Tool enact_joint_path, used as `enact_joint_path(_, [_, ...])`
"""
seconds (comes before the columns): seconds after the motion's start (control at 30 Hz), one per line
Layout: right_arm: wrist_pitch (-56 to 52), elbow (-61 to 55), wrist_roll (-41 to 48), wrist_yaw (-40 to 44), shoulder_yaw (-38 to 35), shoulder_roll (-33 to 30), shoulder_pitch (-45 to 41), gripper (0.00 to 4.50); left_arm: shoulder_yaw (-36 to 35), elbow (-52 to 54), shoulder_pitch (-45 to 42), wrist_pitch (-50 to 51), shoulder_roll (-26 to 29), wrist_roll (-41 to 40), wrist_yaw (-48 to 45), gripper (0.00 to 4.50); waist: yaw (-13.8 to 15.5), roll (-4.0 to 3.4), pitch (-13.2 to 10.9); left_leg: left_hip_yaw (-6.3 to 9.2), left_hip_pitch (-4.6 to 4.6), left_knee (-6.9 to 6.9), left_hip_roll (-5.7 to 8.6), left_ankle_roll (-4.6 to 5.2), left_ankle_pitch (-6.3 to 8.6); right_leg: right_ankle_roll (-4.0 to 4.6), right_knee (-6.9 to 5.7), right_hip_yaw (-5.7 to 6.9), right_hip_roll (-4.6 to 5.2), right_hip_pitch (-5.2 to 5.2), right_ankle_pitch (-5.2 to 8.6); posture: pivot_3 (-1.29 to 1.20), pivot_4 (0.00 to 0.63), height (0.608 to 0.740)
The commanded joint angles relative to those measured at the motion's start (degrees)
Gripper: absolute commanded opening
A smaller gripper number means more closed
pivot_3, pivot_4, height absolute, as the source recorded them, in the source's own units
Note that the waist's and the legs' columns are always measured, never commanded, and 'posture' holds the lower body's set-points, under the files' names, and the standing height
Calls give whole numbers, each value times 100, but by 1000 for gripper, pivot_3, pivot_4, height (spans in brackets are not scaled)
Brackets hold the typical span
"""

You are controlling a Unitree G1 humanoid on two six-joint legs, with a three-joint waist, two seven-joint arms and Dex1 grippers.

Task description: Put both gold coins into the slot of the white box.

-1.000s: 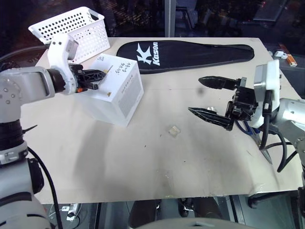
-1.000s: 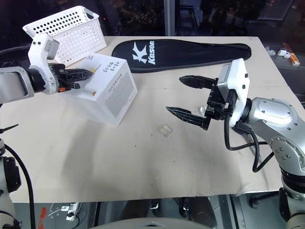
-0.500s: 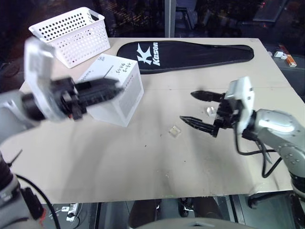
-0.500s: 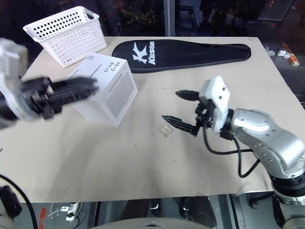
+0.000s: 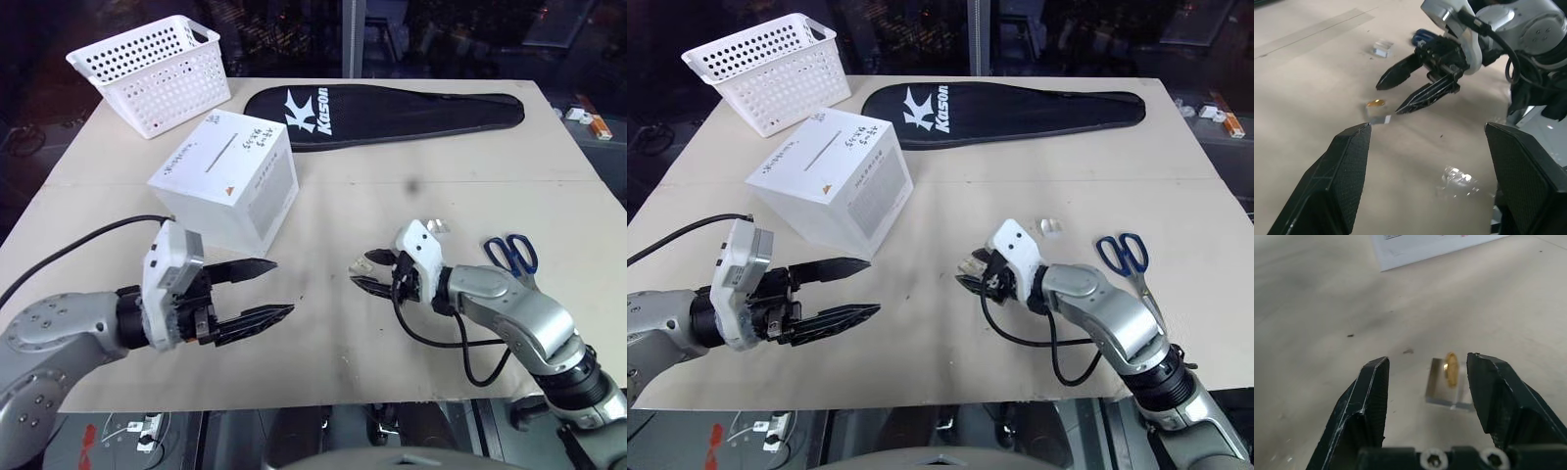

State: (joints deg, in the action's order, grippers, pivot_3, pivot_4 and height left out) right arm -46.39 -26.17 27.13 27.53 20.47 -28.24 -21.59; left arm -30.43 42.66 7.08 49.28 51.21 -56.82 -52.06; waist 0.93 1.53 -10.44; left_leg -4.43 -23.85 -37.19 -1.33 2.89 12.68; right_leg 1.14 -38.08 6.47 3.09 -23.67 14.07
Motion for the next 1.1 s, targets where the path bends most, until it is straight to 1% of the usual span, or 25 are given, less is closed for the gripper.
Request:
enact_joint_path(0.03, [-42, -41, -180, -8, -60, 69, -129, 1288, 23, 167, 49, -225, 80, 37, 6, 3744, -8, 0, 0, 0, 0, 1, 0, 3, -2, 0, 0, 0, 0, 0, 0, 0, 150, 738])
enact_joint_path(0.5, [-75, 237, -586, 135, -79, 261, -187, 1288, 57, 155, -104, -320, 209, -196, 188, 3744, -14, -1, 0, 0, 0, 6, 0, 3, -2, -2, 0, 4, -2, -1, 0, 0, 150, 738])
enact_joint_path(0.53, [-88, 243, -602, 135, -84, 280, -183, 1013, 44, 151, -78, -334, 215, -195, 175, 3744, -15, -1, 0, 0, 0, 6, 0, 4, -2, -2, 0, 4, -2, -1, 0, 0, 150, 738])
enact_joint_path(0.6, [-113, 247, -620, 140, -107, 309, -174, 635, 30, 144, -51, -351, 227, -203, 157, 3744, -14, -1, 0, 0, 0, 6, 0, 3, -2, -2, 0, 4, -3, -1, 0, 0, 150, 738])
enact_joint_path(0.67, [-131, 240, -630, 171, -128, 316, -159, 42, 28, 126, -31, -363, 233, -213, 145, 3744, -13, -1, 0, 0, 0, 6, 0, 4, -2, -2, 0, 4, -3, -1, 0, 0, 150, 738])
enact_joint_path(0.83, [-161, 175, -580, 265, -216, 301, -134, 42, 93, 65, -10, -309, 220, -326, 168, 3744, -13, -1, 0, 0, 0, 6, 0, 3, -2, -2, 0, 5, -3, -1, 0, 0, 150, 738])
enact_joint_path(0.93, [-232, 81, -303, 341, -597, 371, -143, 42, 158, -56, -95, -142, 153, -683, 364, 3744, -13, -1, -1, 1, 0, 6, 0, 3, -2, -2, 0, 4, -3, -1, 1, 0, 150, 738])
enact_joint_path(1.1, [-564, -309, 858, 624, -1583, 545, -295, 42, 435, -405, -478, 34, 65, -1276, 697, 3744, -3, -2, -1, 4, 0, 6, 0, 4, -2, -2, 0, 6, -3, 0, 0, 0, 150, 738])
